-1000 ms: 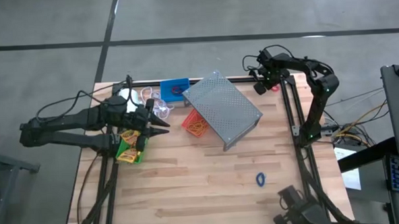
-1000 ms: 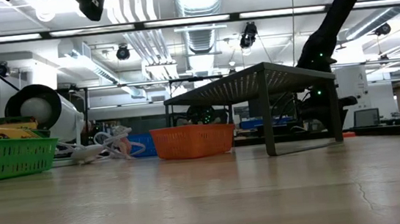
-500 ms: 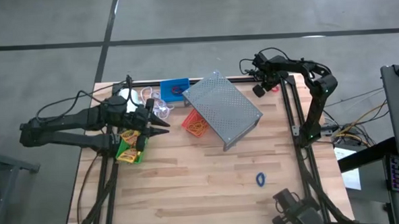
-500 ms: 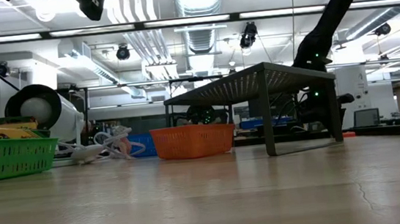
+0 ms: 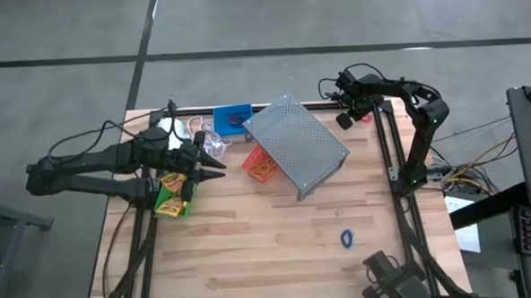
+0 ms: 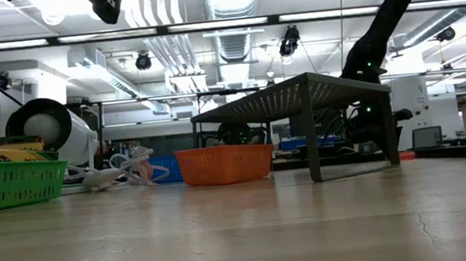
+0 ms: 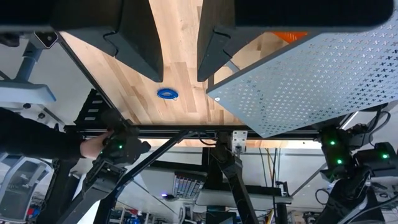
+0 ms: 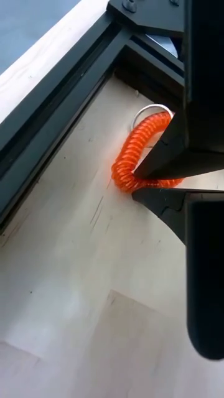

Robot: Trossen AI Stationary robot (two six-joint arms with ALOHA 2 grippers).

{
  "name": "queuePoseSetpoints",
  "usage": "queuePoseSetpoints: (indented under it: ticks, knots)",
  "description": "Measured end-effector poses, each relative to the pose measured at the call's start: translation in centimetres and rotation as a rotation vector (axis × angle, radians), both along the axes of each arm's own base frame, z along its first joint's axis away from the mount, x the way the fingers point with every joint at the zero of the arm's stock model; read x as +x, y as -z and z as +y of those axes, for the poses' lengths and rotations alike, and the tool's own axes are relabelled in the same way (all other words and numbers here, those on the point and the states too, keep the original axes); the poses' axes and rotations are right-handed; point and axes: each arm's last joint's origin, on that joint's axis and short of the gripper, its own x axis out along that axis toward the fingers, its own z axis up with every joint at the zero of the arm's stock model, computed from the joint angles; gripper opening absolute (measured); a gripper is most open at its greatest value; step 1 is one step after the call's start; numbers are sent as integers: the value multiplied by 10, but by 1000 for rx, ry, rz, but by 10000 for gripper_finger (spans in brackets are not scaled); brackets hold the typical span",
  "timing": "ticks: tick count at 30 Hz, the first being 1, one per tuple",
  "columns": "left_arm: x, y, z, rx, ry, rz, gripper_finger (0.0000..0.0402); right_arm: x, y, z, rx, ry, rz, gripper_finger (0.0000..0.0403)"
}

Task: Pick & Place Office Desk Supplies
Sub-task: Put the orange spring rubber band into the blue bin

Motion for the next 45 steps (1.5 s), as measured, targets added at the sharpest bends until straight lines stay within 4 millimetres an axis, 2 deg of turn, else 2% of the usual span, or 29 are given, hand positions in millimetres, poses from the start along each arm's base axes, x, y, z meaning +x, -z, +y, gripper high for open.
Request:
queuePoseSetpoints:
  ticks: [5, 12, 18, 25, 33, 41, 45]
  knots:
    - [0, 0, 0, 0, 0, 0, 104, 0, -5, -1, -4, 47, 11, 11]
    - [0, 0, 0, 0, 0, 0, 104, 4, -27, -5, -42, 54, -24, 11]
    - [0, 0, 0, -1, 0, 0, 104, 6, -52, -6, -111, 59, -64, 11]
    - [0, 0, 0, -1, 0, 0, 104, 16, -95, 1, -231, 20, -151, 11]
    - [0, 0, 0, -3, -1, 0, 104, 29, -156, 31, -358, -74, -355, 11]
    - [0, 0, 0, -3, -1, 0, 104, 50, -212, 73, -423, -326, -807, 11]
    - [0, 0, 0, -2, -1, 1, 104, 66, -230, 95, -463, -460, -952, 11]
